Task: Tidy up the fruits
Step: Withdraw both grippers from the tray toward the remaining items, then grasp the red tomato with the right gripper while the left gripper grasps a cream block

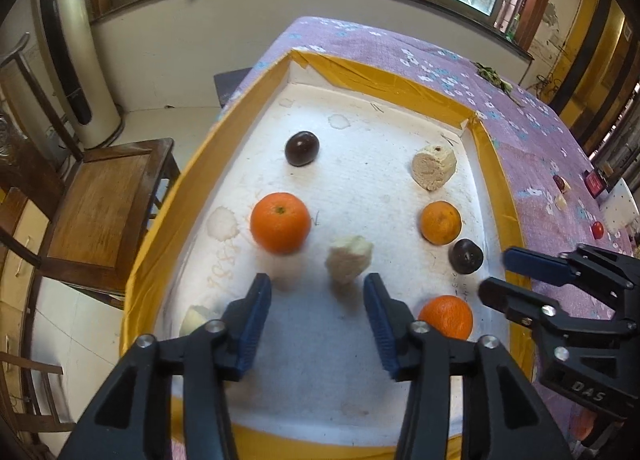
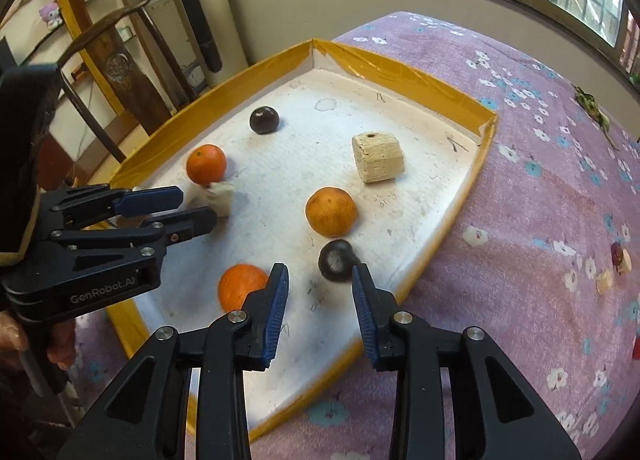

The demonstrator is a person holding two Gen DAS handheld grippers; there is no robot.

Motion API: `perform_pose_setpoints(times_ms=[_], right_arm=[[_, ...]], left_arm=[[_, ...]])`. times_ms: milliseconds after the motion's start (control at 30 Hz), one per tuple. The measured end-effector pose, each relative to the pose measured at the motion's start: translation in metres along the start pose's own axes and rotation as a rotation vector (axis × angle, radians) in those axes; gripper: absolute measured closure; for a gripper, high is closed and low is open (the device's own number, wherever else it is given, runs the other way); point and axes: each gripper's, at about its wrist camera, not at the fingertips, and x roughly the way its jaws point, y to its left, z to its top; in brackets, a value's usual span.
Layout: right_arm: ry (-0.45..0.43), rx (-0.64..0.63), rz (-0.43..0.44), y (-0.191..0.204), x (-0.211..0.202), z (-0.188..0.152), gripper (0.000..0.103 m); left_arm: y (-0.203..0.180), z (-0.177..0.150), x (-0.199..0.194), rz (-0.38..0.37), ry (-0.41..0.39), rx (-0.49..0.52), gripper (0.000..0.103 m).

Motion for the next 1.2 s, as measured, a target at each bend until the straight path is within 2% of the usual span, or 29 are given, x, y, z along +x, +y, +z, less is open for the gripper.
perform_pose_setpoints(times_ms=[67,100,133,200,333,767,900,1033,1200], right_arm=[[-0.028,0.003,0.002,-0.001,-0.013,-0.007,0.063],[-0.039,0.006,-0.011,-0.001,-0.02,-0.01,0.052],[-0.055,0.01,-0.033,-0.002,-0.026,-0.014,0.035],[-0.093,0.027,-0.051,-0.007,-0.04,-0.025,0.023],[-0.101,0.07,-0.054,-0.023,-0.056,-0.042,0.023],[-0.126,0.233,-0.149,-0.112,-0.103,-0.093,0.022],[-0.129,0.299,-0.203,-0.157,-0.115,-0.11,0.022],[-0.145,0.405,-0.268,-0.223,-0.128,-0.125,0.022],[-0.145,0.48,-0.297,-0.287,-0.125,-0.128,0.022]], left_arm=[[-0.002,-0.003,-0.008,0.021,-0.028,-0.007,0.041],[-0.004,-0.005,-0.013,0.035,-0.044,-0.009,0.037],[-0.007,-0.006,-0.017,0.052,-0.061,-0.007,0.034],[-0.015,-0.008,-0.023,0.081,-0.088,0.005,0.033],[-0.034,-0.009,-0.03,0.108,-0.117,0.031,0.026],[-0.138,-0.004,-0.027,0.024,-0.109,0.132,0.023],[-0.17,-0.006,-0.022,0.007,-0.089,0.164,0.022],[-0.197,-0.01,-0.014,0.004,-0.057,0.199,0.022],[-0.223,-0.014,-0.005,0.025,-0.018,0.242,0.022]])
